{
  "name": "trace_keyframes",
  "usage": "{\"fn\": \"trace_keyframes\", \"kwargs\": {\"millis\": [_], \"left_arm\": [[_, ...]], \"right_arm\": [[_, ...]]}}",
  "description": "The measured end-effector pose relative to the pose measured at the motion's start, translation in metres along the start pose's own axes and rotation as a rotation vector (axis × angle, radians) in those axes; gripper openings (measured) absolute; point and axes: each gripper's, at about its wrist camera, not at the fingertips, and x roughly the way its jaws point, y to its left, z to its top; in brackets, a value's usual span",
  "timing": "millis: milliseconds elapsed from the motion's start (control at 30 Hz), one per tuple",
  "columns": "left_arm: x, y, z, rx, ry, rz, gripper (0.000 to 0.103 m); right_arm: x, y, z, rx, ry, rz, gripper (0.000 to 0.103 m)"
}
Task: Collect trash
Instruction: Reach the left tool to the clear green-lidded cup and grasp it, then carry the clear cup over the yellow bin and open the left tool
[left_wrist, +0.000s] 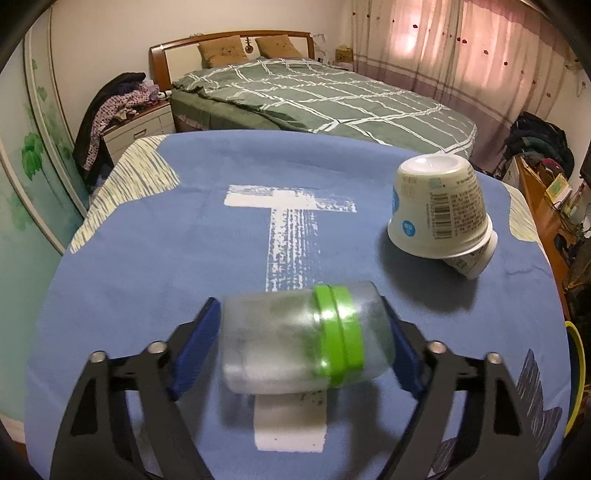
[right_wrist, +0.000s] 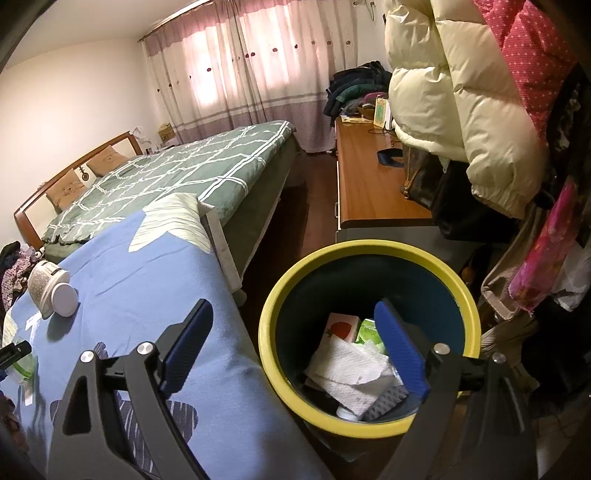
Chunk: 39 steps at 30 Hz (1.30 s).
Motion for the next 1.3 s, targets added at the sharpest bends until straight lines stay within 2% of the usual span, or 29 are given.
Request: {"fn": "trace_keyframes", "kwargs": {"millis": [267,467,700,967,1167,1300], "left_arm": [[-0.013,-0.019,-0.007,0.06,-0.015,-0.046,0.074],[-0.043,-0.058,-0.014,0.155,-0.046,-0.122,0.074],[-0.075,-0.151,-0.02,0.313,-0.057,-0.277,0.074],[-0.093,-0.297,-0.056,0.541,-0.02,-0.447,0.074],[-0.093,-0.382,-0.094,0.666,0.053,-0.504,0.074],[-0.078,-0.412,-0.102,0.705,0.084,-0.502,0.074]], "right_arm": [[-0.006,-0.005,-0.001,0.032,-0.036,0.004,0.085],[-0.019,-0.019,0.001,0.045,-0.056,0.017,0.085],[-0.048,-0.056,0.008,0.045,-0.102,-0.026,0.085],[-0.076,-0.118,0.011,0.098,-0.132,-0.079,0.085],[-0.082,-0.145,0.014,0.141,-0.145,-0.085,0.085],[-0.085,-0.158,0.015,0.165,-0.148,-0.087,0.085]]}}
